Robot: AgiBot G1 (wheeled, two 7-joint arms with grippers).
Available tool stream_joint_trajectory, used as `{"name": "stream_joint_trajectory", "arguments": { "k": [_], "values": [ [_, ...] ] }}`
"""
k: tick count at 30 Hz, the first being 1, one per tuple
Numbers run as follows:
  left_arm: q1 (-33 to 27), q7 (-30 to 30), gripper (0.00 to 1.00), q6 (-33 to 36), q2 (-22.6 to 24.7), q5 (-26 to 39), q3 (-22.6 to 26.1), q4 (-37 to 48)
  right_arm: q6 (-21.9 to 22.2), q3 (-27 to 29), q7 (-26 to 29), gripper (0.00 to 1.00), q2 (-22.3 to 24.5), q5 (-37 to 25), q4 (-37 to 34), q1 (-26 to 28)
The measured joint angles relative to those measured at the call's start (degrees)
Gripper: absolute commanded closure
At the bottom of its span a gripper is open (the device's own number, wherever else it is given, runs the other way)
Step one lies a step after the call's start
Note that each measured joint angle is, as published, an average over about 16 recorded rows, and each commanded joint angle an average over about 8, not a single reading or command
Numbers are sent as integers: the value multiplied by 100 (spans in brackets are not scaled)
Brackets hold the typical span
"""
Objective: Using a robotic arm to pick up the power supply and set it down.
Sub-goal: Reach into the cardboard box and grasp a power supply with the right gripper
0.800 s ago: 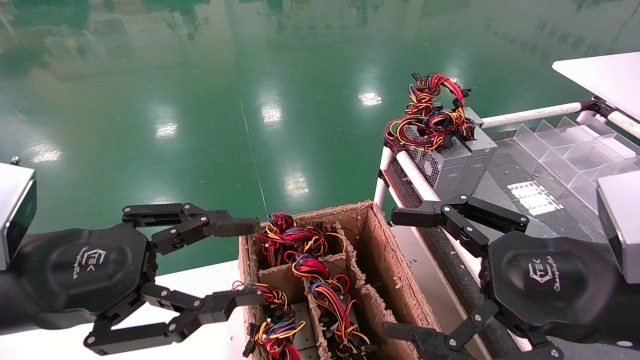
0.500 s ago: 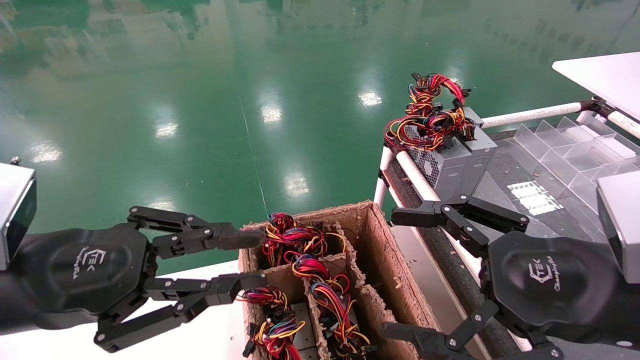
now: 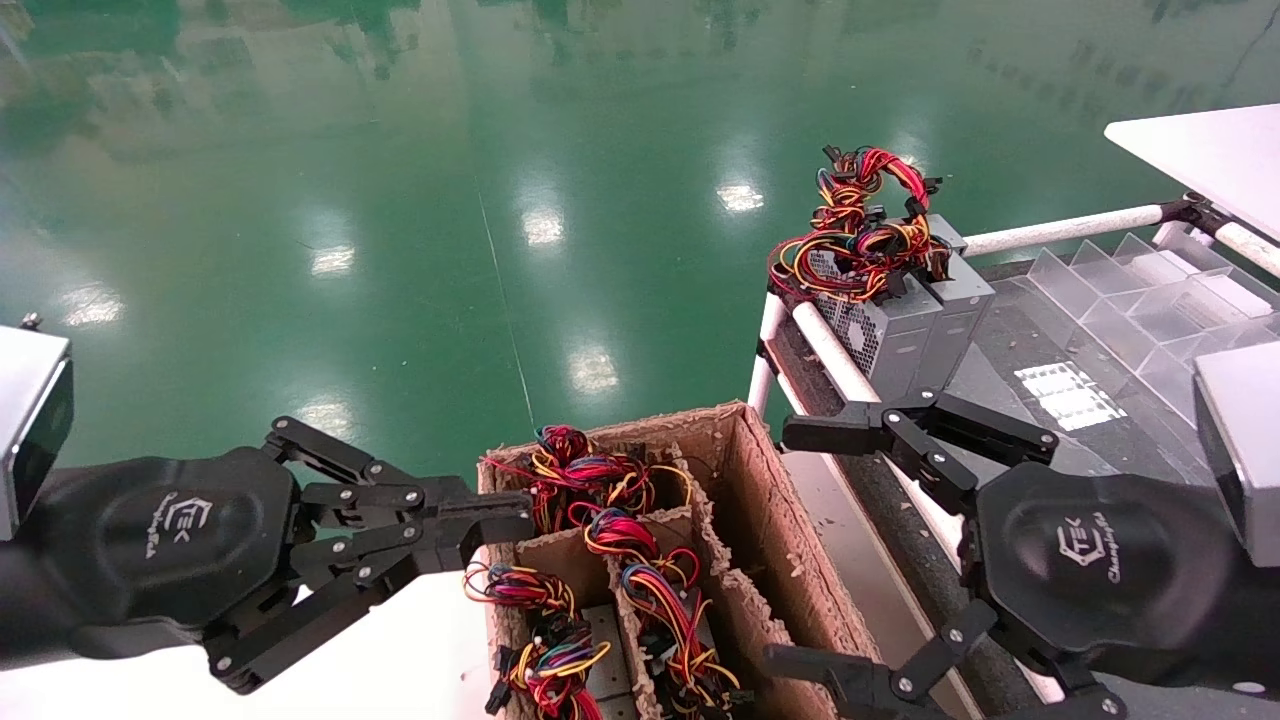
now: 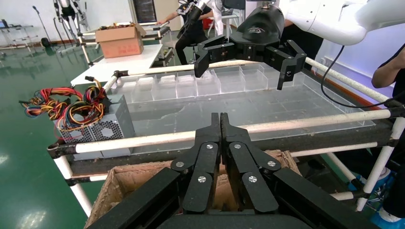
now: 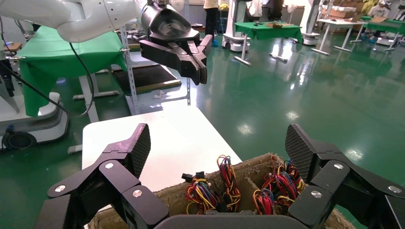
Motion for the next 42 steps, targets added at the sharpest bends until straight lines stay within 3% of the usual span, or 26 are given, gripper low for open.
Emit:
{"name": "stream_joint_trajectory", "arguments": {
  "k": [6,7,24,33,42],
  "values": [
    [0,0,2,0,0,0,0,0,0,0,0,0,0,0,0,0],
    [0,0,0,0,0,0,0,0,0,0,0,0,0,0,0,0],
    [-1,1,0,1,0,-1,1,2,111,-86,46,0,-22,-184,-127,-31],
    [-3,3,0,1,0,-2,4,4,150,-565,467,0,-233,-897,-492,189],
    [-4,4,0,0,-1,-4,7,4,-12,-1170,834,0,-764,-1679,-1217,631]
  ]
}}
